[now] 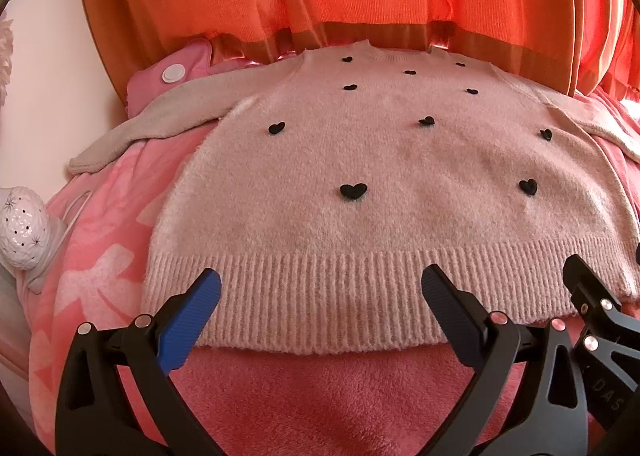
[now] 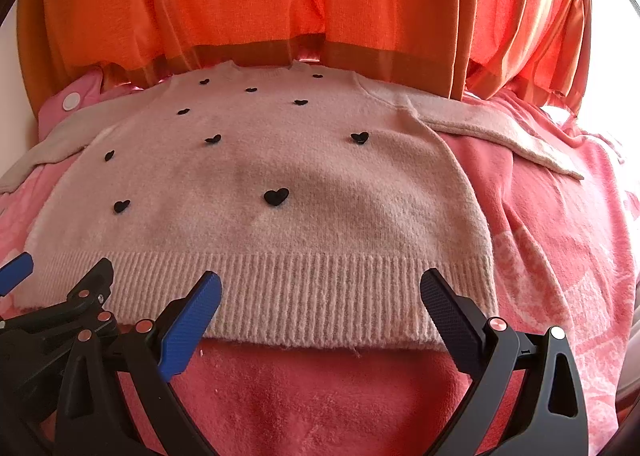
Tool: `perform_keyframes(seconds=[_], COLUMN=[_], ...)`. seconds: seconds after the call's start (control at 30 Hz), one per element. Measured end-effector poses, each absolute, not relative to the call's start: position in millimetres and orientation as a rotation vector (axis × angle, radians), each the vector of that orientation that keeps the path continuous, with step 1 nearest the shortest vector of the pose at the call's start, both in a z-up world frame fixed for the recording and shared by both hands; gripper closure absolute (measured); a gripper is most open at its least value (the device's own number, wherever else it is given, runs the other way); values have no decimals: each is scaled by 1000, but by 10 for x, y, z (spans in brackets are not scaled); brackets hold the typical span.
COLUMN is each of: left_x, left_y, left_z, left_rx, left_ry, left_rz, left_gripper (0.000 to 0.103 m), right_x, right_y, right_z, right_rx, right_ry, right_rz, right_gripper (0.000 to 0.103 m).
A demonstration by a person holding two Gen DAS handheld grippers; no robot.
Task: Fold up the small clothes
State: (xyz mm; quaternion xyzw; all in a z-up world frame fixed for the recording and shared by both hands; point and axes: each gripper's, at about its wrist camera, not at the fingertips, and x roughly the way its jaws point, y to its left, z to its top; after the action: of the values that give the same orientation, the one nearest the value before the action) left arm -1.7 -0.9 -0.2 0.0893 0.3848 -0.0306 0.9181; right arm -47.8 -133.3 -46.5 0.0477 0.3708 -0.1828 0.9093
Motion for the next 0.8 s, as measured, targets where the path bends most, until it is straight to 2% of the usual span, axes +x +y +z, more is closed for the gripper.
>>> perform_keyframes(seconds=[0.8], left_x=[-40], left_y=[-16], left_z=[-24], left_rx=[186], left_ry=[787], left_rz=[-61], left_gripper=[5], right_x=[-484], right_y=[-1341], right_z=[-476], right_rx=[98], right_ry=[765], right_rz=[-378], right_gripper=[5])
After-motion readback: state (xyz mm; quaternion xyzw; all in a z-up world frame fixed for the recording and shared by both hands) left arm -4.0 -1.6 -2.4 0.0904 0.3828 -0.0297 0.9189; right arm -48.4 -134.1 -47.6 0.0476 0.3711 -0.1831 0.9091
